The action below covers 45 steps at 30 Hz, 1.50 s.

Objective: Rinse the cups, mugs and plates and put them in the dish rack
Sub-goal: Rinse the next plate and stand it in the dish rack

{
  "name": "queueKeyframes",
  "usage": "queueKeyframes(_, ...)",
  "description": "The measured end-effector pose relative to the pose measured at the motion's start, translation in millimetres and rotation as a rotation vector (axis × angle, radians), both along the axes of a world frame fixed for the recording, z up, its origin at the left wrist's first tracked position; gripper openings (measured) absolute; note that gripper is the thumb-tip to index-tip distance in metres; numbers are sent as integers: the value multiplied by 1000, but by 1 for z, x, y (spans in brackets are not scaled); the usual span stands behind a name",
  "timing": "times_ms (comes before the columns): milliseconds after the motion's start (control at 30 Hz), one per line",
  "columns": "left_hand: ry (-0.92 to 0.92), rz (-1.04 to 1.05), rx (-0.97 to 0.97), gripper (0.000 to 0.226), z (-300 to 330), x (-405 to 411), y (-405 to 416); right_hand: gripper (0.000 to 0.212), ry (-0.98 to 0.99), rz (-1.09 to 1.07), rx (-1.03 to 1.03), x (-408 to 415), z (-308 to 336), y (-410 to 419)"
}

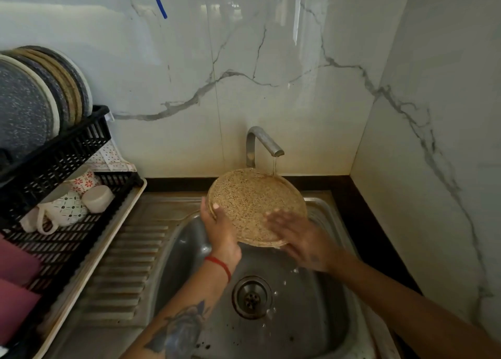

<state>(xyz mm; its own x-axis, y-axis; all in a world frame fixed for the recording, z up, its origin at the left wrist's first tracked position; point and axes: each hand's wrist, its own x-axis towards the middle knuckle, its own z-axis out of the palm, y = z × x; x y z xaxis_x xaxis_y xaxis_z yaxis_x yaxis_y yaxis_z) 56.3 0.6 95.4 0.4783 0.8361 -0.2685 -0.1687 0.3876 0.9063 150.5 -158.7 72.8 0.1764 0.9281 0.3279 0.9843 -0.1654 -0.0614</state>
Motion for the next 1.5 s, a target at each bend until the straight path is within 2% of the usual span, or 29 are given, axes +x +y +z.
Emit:
queueKeyframes(100,2,-10,45,44,-3,-4,-5,79,32,-247,-189,14,-4,-8)
queueKeyframes(167,19,18,52,44,-6,-3,-12,81,54,-203,-172,-4,-7,11)
queueKeyframes(267,39,-8,-21,44,-10,-2,-15,62,21,-40,-48,-43,-8,38)
queueKeyframes(333,56,-41,-38,44,-8,-5,-8,52,-4,61,-8,-47,-6,31)
queueKeyframes(400,110,-115,-6,43,-3,-9,8,51,-38,137,-2,-32,-6,6)
queueKeyframes(467,153,-146,12,42,2,-10,20,56,-15,84,28,-16,-6,-15)
queueKeyframes(567,82,32,37,41,8,-5,-8,63,70,-81,87,-20,0,-3)
queueKeyframes(633,20,126,93,44,10,-3,-38,59,106,-41,151,-33,-1,20)
queueKeyframes(700,-28,107,162,45,10,-1,-40,58,169,32,187,-37,-4,26)
queueKeyframes(800,2,4,261,43,10,-1,-10,62,167,-11,62,-20,-14,9)
queueKeyframes(900,-25,-43,358,44,11,-2,-2,78,251,-275,-103,-11,-24,3)
queueKeyframes(933,-23,-50,397,44,11,-1,-5,83,295,-309,-91,-15,-24,9)
queueKeyframes(1000,0,-49,449,44,10,2,-12,87,369,-245,41,-30,-20,29)
queueKeyframes(1100,32,-38,506,44,13,-1,-12,77,379,-87,189,-53,-8,46)
queueKeyframes(1200,101,-149,480,40,28,-1,14,73,296,-31,134,-43,-11,24)
queueKeyframes(1267,156,-213,427,35,39,0,33,76,365,-100,65,-31,-17,5)
queueKeyframes(1333,119,-161,382,34,43,0,31,76,437,-184,95,-26,-16,2)
queueKeyframes(1400,54,-34,414,38,34,-1,5,63,418,-216,163,-32,-9,19)
queueKeyframes(1433,16,-1,407,38,25,-2,-13,58,390,-192,206,-38,-5,30)
queueKeyframes(1500,-54,-3,316,33,13,-6,-36,62,365,-98,259,-50,1,47)
